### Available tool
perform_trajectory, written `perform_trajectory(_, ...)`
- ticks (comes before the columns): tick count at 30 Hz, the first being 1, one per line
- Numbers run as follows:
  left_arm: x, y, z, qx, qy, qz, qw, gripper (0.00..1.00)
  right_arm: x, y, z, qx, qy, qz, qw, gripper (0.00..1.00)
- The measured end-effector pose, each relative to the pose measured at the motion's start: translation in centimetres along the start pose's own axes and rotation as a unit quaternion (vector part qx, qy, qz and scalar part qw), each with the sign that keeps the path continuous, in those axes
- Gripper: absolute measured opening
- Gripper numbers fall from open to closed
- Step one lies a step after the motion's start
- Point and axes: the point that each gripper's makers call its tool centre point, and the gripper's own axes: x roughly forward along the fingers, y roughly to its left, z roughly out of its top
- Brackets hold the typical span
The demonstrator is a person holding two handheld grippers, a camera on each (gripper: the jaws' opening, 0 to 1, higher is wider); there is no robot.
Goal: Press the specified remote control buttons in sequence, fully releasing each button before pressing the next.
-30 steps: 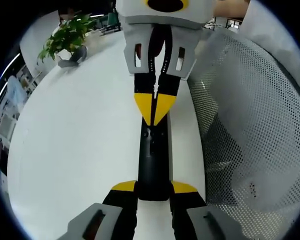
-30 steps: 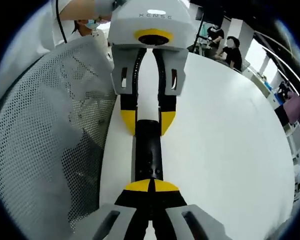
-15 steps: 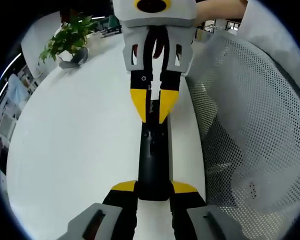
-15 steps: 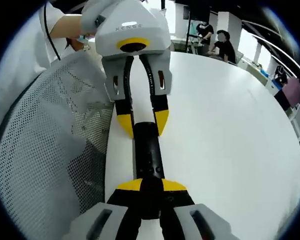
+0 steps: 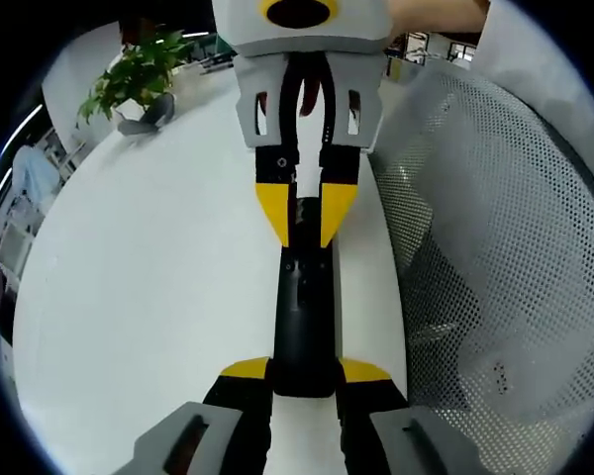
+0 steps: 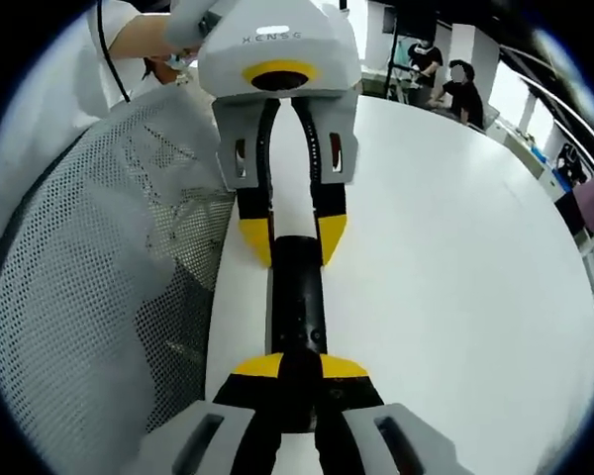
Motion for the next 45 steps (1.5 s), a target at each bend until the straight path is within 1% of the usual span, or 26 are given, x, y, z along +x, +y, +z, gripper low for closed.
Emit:
perform_trajectory(4, -0.01, 0.01, -0.01, 0.0, -0.002, 0.0, 1.0, 0.24, 0.06, -0.1, -0.05, 0.014, -0.001, 0.005, 0.9999, 0.07)
perform_trajectory(5, 0.0, 0.01, -0.01, 0.0, 0.0, -0.001, 1.0, 0.24, 0.1, -0.02, -0.02, 0.012, 0.003, 0.004, 0.9999, 0.07)
perform_trajectory(6, 0.01, 0.0, 0.0, 0.0, 0.002, -0.001, 1.0, 0.24, 0.13, 0.07, -0.04, -0.007, 0.015, 0.007, 0.9998, 0.07)
perform_trajectory(8, 0.02, -0.02, 0.0, 0.0, 0.005, -0.001, 1.0, 0.24, 0.18, -0.04, 0.03, 0.004, 0.019, 0.012, 0.9997, 0.07)
perform_trajectory(11, 0.01, -0.03, -0.01, 0.0, 0.008, 0.0, 1.0, 0.24, 0.13, -0.04, -0.02, 0.009, 0.017, 0.016, 0.9997, 0.07)
perform_trajectory(18, 0.0, -0.04, -0.07, -0.004, 0.006, 0.001, 1.0, 0.24, 0.05, 0.03, -0.11, 0.001, 0.013, 0.006, 0.9999, 0.08)
perform_trajectory(19, 0.0, -0.03, -0.07, -0.005, 0.005, 0.001, 1.0, 0.24, -0.08, -0.02, -0.2, 0.013, 0.013, 0.008, 0.9998, 0.07)
perform_trajectory(22, 0.0, -0.04, -0.06, -0.004, 0.004, 0.001, 1.0, 0.24, -0.32, -0.2, -0.63, 0.012, 0.021, 0.006, 0.9997, 0.03)
perform_trajectory(23, 0.0, -0.03, -0.06, -0.004, 0.004, 0.001, 1.0, 0.24, -0.29, -0.09, -0.61, 0.012, 0.021, 0.007, 0.9997, 0.04)
perform_trajectory(24, 0.0, -0.02, -0.06, -0.004, 0.004, 0.001, 1.0, 0.24, -0.28, 0.02, -0.53, 0.004, 0.024, 0.004, 0.9997, 0.04)
perform_trajectory(27, 0.0, 0.01, -0.06, -0.003, 0.005, 0.0, 1.0, 0.24, -0.29, 0.17, -0.36, -0.003, 0.04, 0.001, 0.9992, 0.04)
perform_trajectory(33, 0.01, -0.01, -0.03, -0.004, 0.006, 0.001, 1.0, 0.24, -0.41, 0.39, -0.42, 0.006, 0.043, 0.0, 0.9991, 0.05)
perform_trajectory(35, 0.01, -0.01, -0.02, -0.004, 0.006, 0.0, 1.0, 0.24, -0.37, 0.5, -0.39, -0.001, 0.048, -0.005, 0.9989, 0.05)
perform_trajectory(37, 0.02, -0.01, -0.01, -0.003, 0.007, -0.001, 1.0, 0.24, -0.25, 0.51, -0.4, -0.011, 0.06, -0.013, 0.998, 0.04)
perform_trajectory(38, 0.03, -0.01, 0.0, -0.002, 0.008, -0.001, 1.0, 0.24, -0.26, 0.47, -0.46, -0.024, 0.075, -0.02, 0.9967, 0.04)
perform_trajectory(39, 0.04, -0.02, 0.01, -0.002, 0.009, -0.001, 1.0, 0.24, -0.16, 0.52, -0.39, -0.027, 0.075, -0.019, 0.9966, 0.04)
perform_trajectory(40, 0.05, -0.03, 0.02, -0.001, 0.01, -0.001, 0.9999, 0.24, -0.19, 0.41, -0.42, -0.006, 0.079, -0.02, 0.9967, 0.04)
perform_trajectory(42, 0.05, -0.01, 0.02, 0.0, 0.009, -0.002, 1.0, 0.24, -0.26, 0.44, -0.49, -0.013, 0.076, -0.02, 0.9968, 0.04)
perform_trajectory(43, 0.04, -0.01, 0.02, 0.0, 0.008, -0.003, 1.0, 0.24, -0.27, 0.39, -0.43, 0.002, 0.064, -0.023, 0.9977, 0.04)
perform_trajectory(45, 0.04, -0.02, 0.03, 0.0, 0.008, -0.002, 1.0, 0.24, -0.45, 0.37, -0.51, 0.004, 0.048, -0.032, 0.9984, 0.05)
